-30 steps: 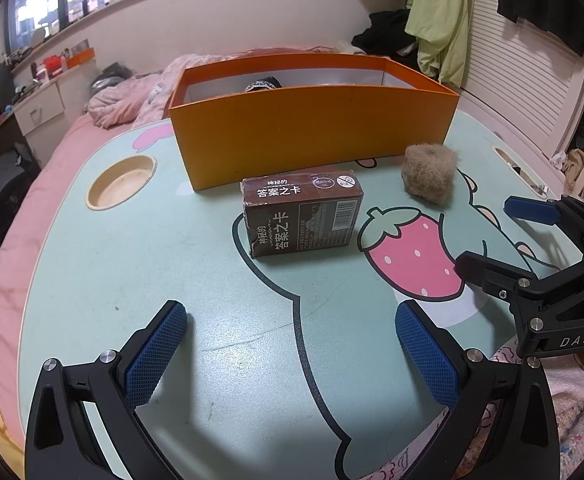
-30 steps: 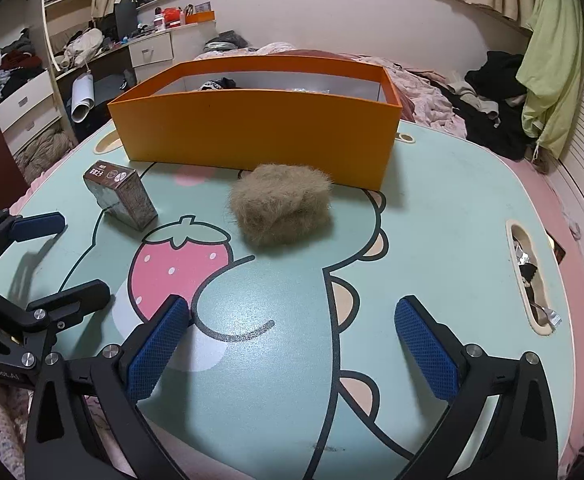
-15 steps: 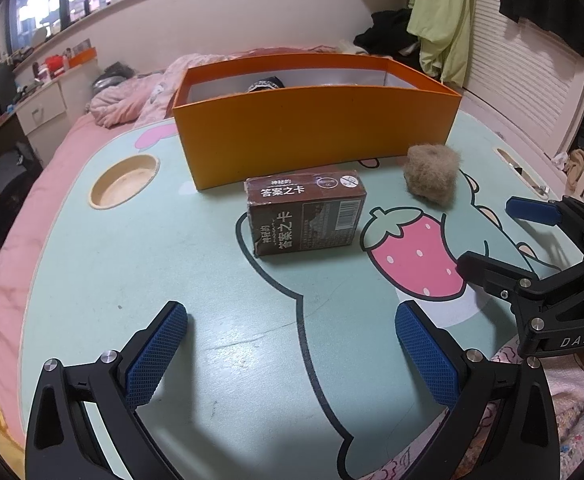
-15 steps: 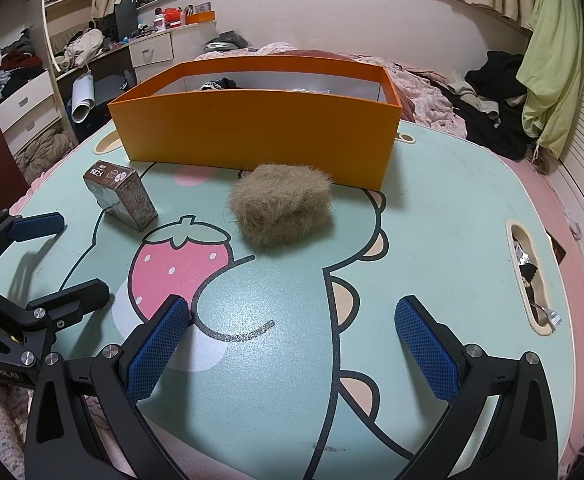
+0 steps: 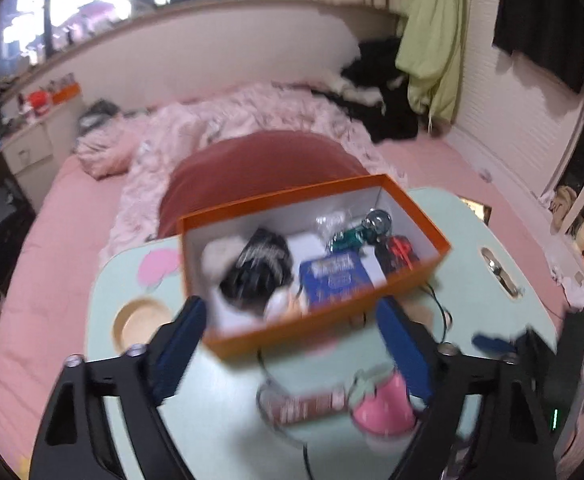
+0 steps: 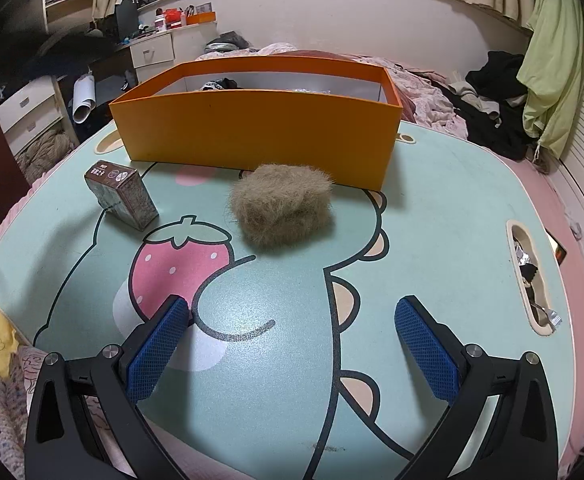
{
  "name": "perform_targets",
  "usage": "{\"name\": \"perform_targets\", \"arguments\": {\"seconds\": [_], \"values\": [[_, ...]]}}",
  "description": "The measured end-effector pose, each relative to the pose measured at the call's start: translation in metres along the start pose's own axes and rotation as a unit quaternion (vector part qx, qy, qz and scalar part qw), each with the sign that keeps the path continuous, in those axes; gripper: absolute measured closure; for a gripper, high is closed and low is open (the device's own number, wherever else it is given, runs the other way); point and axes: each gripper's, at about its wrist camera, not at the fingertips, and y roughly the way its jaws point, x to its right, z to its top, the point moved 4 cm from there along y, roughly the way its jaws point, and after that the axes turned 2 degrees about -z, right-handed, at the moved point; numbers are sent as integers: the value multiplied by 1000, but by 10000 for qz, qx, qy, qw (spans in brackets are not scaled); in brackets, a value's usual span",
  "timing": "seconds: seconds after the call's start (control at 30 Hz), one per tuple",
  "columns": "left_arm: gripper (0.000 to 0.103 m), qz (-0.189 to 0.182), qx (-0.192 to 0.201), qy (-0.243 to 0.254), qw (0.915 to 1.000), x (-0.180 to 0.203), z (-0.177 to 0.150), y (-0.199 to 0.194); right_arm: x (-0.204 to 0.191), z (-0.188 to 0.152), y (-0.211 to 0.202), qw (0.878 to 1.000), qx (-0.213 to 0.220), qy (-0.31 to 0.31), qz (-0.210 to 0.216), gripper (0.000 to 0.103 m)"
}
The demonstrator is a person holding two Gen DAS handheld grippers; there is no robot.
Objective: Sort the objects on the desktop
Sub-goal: 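Reach into the orange box and grasp the black lace cloth with the left gripper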
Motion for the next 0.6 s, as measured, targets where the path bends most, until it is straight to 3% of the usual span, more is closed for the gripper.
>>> {"name": "perform_targets", "arguments": {"seconds": [0.07, 0.17, 0.23, 0.3, 0.37, 0.5, 0.6], "values": [[37, 211, -451, -33, 9988, -5, 19, 38, -1, 0, -1, 10000, 3, -3, 4, 0], [37, 732, -798, -19, 9941, -11, 25, 80, -2, 0, -1, 10000, 5, -3, 6, 0], [39, 865, -1050, 6, 9907, -13, 24, 106, -2, 0, -1, 10000, 4, -1, 5, 0], [54, 977, -1290, -39, 9868, -16, 19, 125, -2, 0, -1, 10000, 2, -1, 4, 0], [66, 1161, -1266, 73, 9851, -15, 18, 130, -3, 0, -1, 10000, 2, -5, 8, 0], [72, 833, -920, -58, 9923, -17, 20, 115, -6, 2, 0, 10000, 3, -10, 21, 0], [72, 592, -359, -252, 9973, -24, 30, 81, -7, 2, 0, 10000, 4, -6, 22, 0]]}}
